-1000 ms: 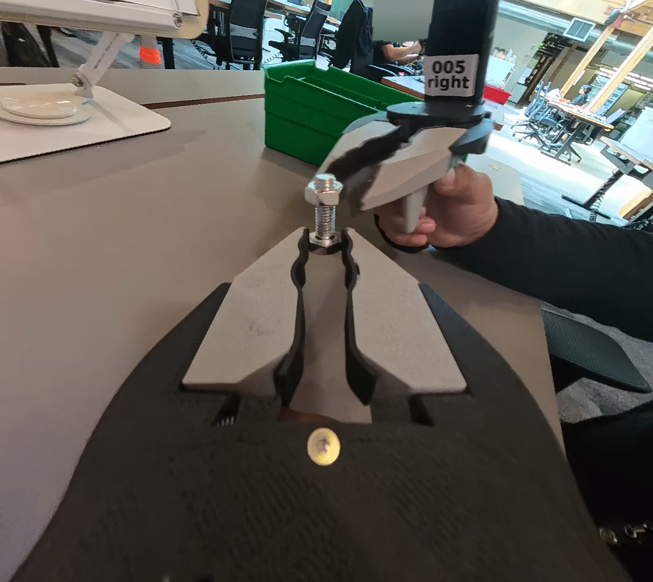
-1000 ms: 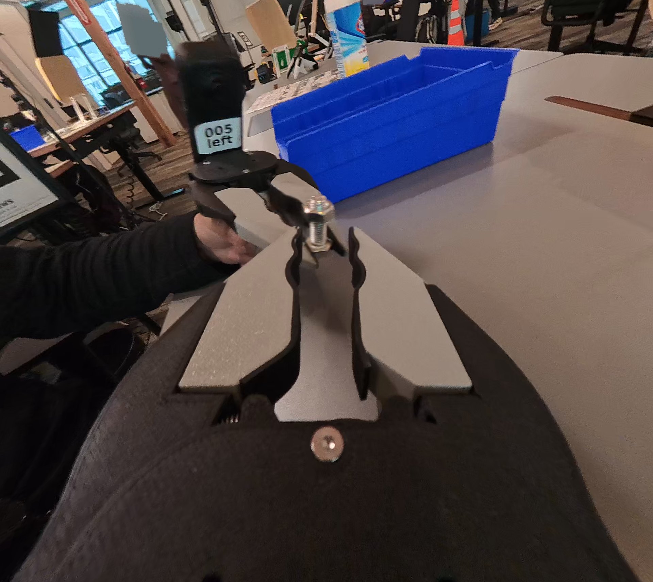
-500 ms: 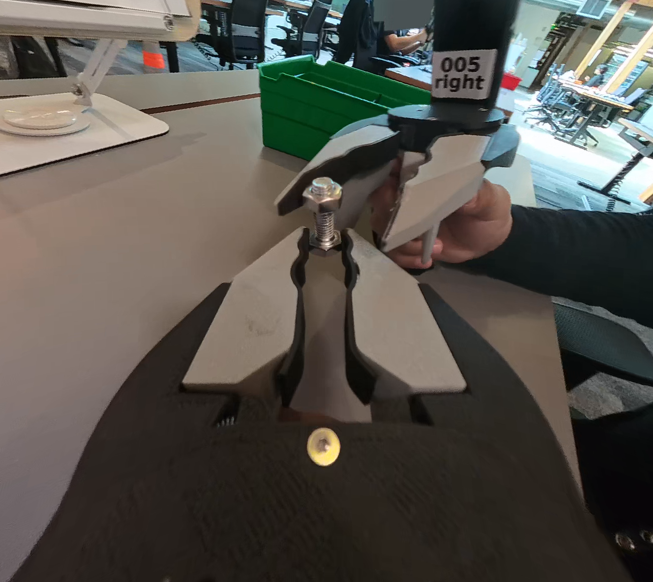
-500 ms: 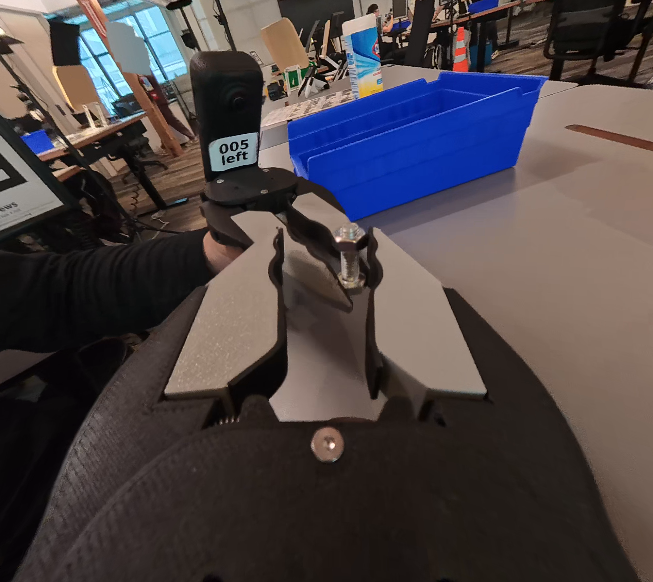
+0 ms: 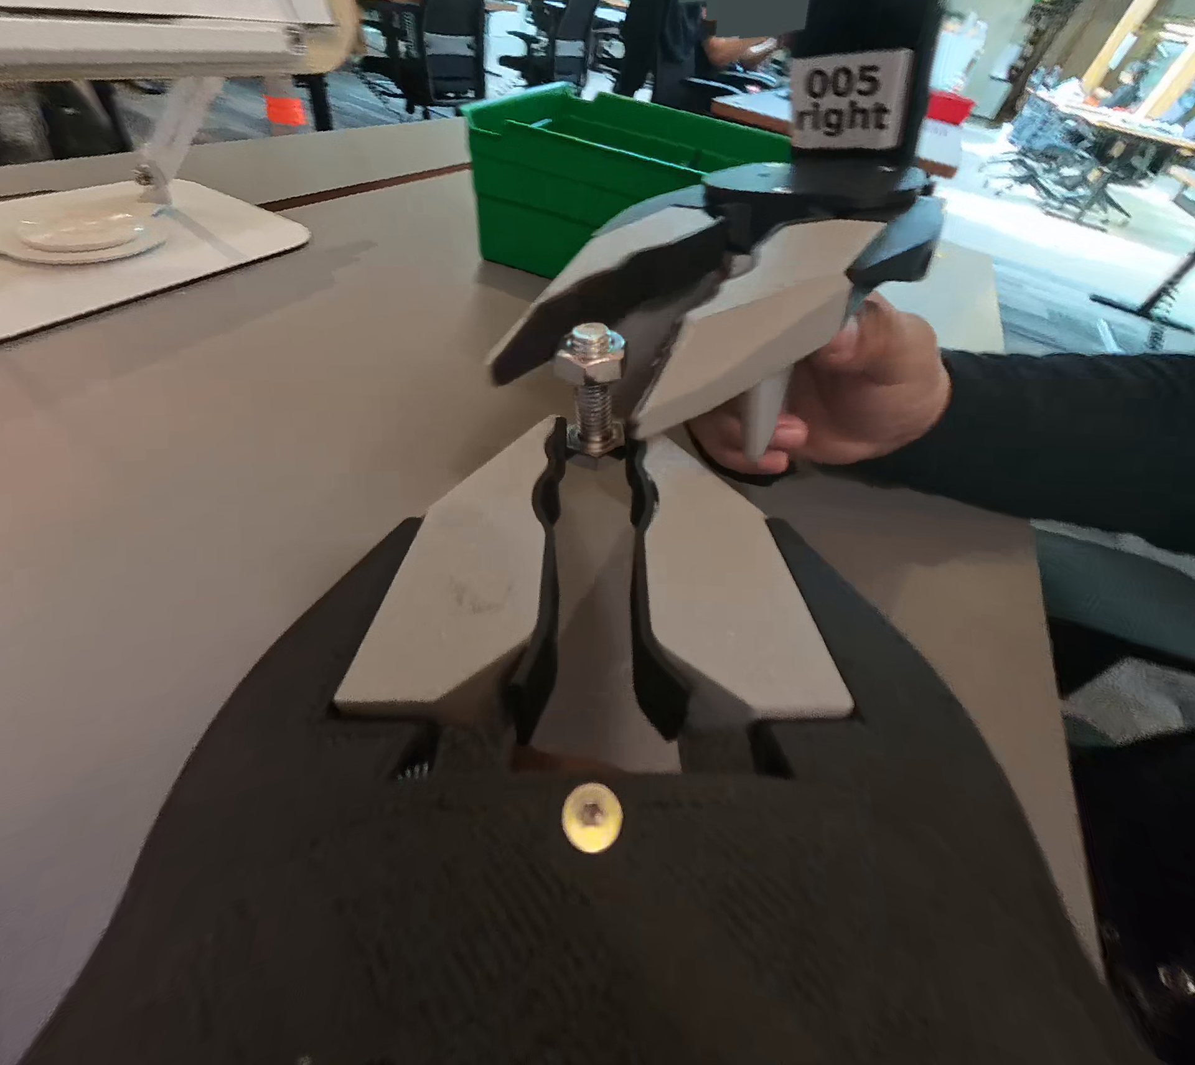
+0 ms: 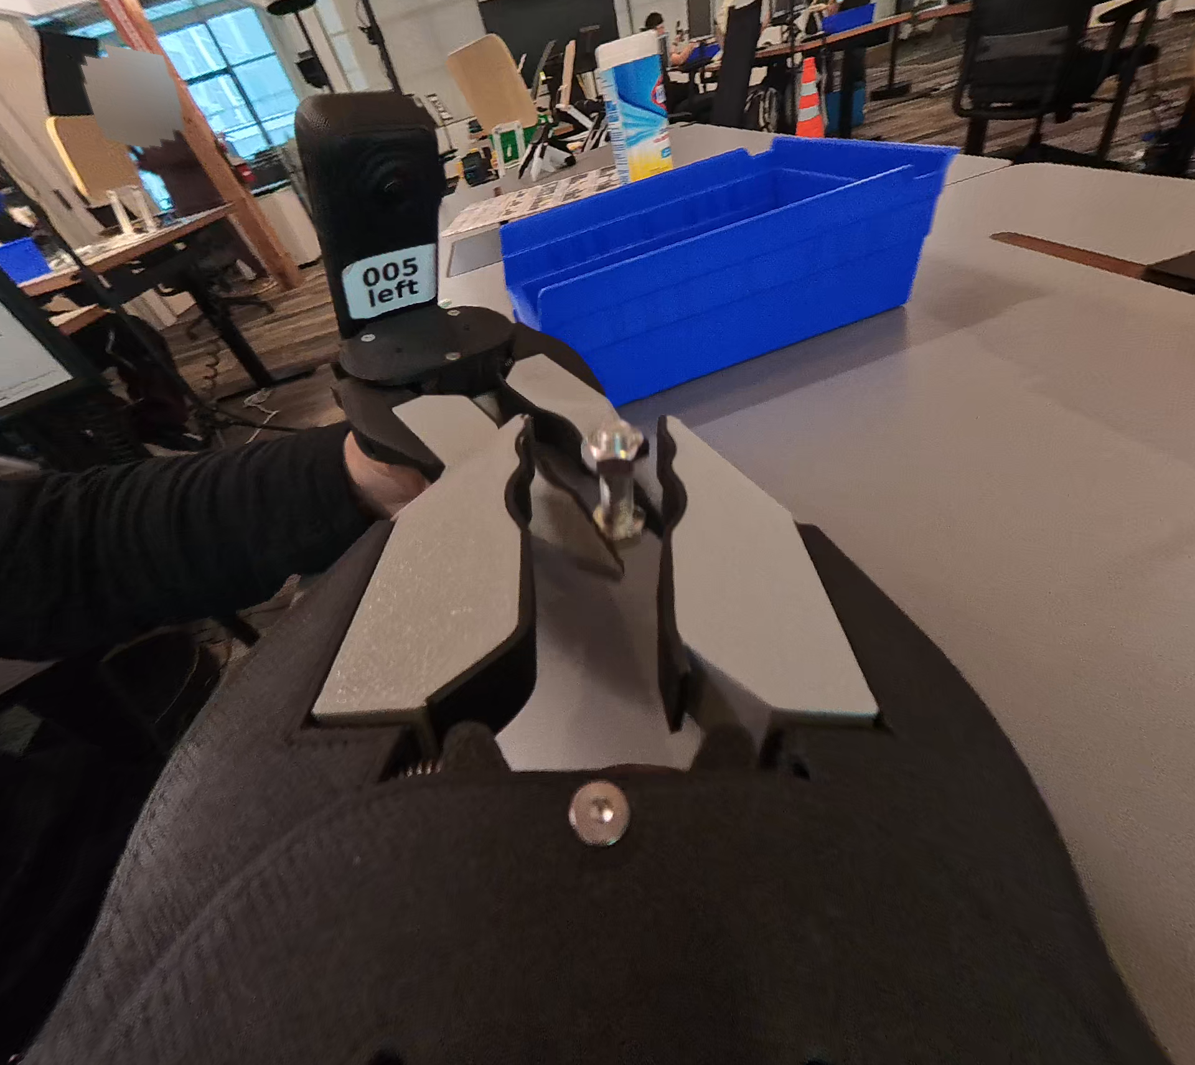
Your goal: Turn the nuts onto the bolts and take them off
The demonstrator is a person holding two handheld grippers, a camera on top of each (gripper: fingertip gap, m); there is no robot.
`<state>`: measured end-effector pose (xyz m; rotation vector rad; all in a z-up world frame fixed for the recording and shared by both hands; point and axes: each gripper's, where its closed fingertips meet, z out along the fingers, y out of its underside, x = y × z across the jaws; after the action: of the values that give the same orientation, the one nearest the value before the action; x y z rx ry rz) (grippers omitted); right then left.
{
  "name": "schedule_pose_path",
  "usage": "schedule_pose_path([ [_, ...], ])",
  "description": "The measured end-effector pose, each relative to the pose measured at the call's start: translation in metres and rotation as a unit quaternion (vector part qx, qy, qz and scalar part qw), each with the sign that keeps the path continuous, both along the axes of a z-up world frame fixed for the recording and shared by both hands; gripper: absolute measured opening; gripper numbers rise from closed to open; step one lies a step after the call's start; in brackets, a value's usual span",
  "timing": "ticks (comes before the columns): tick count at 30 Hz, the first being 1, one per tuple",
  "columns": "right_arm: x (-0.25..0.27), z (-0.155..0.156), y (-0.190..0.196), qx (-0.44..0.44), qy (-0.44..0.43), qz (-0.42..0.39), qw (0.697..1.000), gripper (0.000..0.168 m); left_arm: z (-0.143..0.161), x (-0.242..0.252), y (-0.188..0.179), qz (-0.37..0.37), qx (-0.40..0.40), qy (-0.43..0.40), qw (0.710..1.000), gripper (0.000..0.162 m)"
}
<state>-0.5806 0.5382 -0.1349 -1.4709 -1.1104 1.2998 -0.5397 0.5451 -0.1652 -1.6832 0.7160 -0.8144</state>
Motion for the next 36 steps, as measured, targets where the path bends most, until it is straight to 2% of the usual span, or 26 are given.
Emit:
schedule_pose_path([
  [3,-0.011,-0.001,-0.013,-0.006,-0.001,0.032,0.999,0.038,-0.001,0.014,-0.011,-0.038,-0.006,0.001,0.999,0.015],
  [12,-0.003,0.001,0.001,-0.016,0.004,-0.001,1.0,0.042,0.0,0.006,-0.006,-0.019,-0.008,-0.008,1.0,0.016],
  [15,0.001,0.001,0.002,-0.012,0.002,-0.002,1.0,0.035,0.001,0.005,-0.005,-0.015,-0.005,-0.007,1.0,0.016],
  [17,0.0,-0.001,-0.001,-0.005,-0.007,0.004,1.0,0.018,0.001,0.004,-0.004,-0.012,-0.006,-0.01,1.0,0.016],
  [28,0.002,-0.013,0.008,0.004,-0.051,-0.024,0.998,0.017,0.006,0.0,-0.004,-0.013,-0.019,-0.041,0.999,0.019],
  [32,0.003,-0.01,0.008,-0.011,-0.043,-0.018,0.999,0.017,0.006,-0.002,-0.003,-0.007,-0.01,-0.033,0.999,0.008],
  [36,0.002,-0.01,0.006,-0.018,-0.038,-0.012,0.999,0.017,0.006,-0.003,-0.003,-0.008,-0.004,-0.026,1.0,0.007],
])
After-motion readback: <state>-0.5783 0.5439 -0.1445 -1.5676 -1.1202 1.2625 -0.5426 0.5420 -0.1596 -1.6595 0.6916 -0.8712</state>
